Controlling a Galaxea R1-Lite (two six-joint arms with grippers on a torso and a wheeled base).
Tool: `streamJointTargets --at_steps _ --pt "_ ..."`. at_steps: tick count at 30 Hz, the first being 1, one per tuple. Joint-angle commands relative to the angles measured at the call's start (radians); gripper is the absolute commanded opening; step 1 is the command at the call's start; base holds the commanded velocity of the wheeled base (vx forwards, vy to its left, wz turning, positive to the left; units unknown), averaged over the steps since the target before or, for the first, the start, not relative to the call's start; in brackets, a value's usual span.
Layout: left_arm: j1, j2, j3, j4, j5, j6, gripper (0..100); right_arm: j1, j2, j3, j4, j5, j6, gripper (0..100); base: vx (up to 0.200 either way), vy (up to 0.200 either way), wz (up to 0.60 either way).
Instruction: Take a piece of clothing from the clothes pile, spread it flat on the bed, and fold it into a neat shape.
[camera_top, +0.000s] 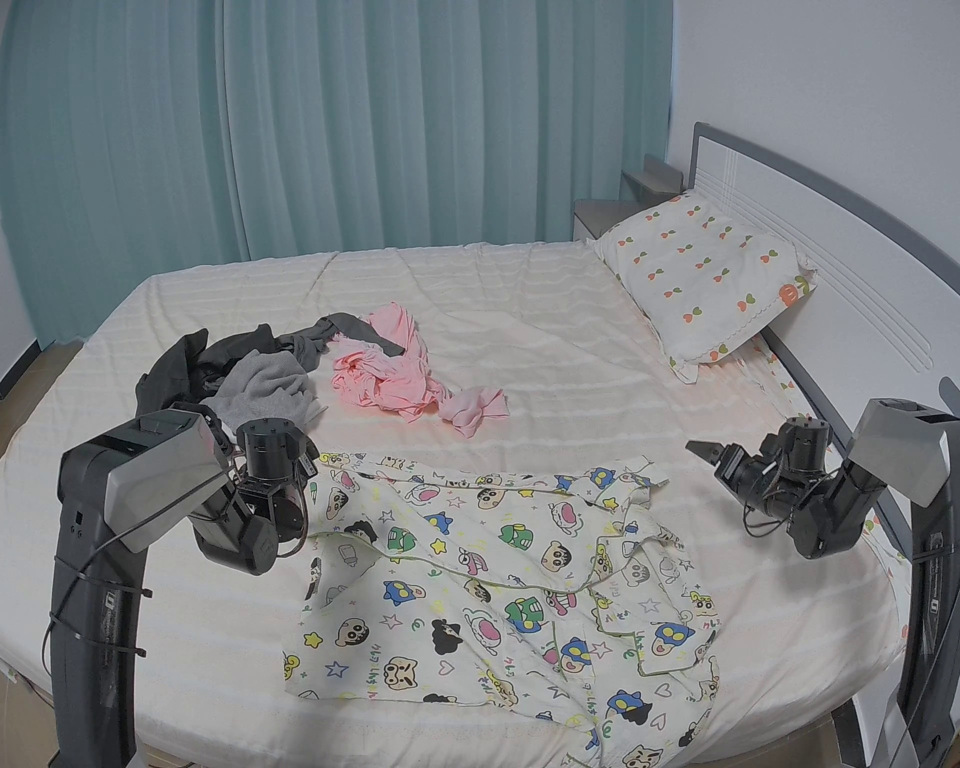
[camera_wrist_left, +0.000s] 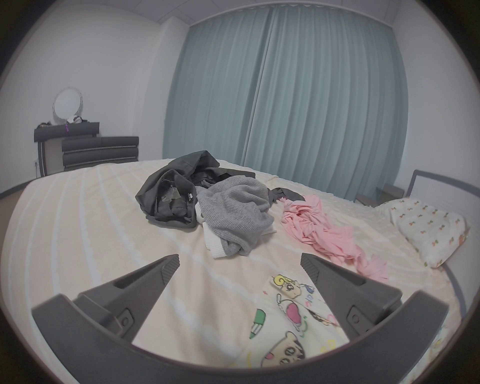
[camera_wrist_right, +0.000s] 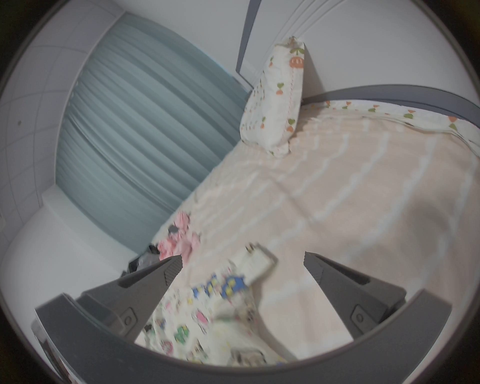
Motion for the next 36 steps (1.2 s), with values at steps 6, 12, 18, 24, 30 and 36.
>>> streamJointTargets --at_steps 6,12,18,24,30,36 --pt "-0.057 -0.405 0.505 -0.011 -0.180 -0.271 100 -0.068 -0.024 0.256 0.004 0.132 -0.140 100 0.000 0.000 0.00" --pt "-0.109 -0.440 0.608 -0.012 -0.184 -0.400 100 -0.056 0.019 0.310 -0.007 0.132 -0.287 100 0.000 0.000 0.00" --pt "-0.169 -0.439 0.622 -0.014 -0.184 -0.494 100 -0.034 0.019 0.348 -0.016 0.134 -0.321 100 0.000 0.000 0.00" --pt "-0.175 -0.439 0.628 -0.014 -0.183 -0.506 100 -0.007 0.020 0.370 -0.046 0.143 -0.319 100 0.000 0.000 0.00" --pt "-0.175 -0.440 0.645 -0.015 -0.183 -0.509 100 0.007 0.000 0.408 -0.097 0.151 -0.318 100 0.000 0.000 0.00" --pt "-0.175 -0.434 0.665 -0.043 -0.183 -0.511 100 0.027 0.000 0.453 -0.109 0.170 -0.316 100 0.000 0.000 0.00"
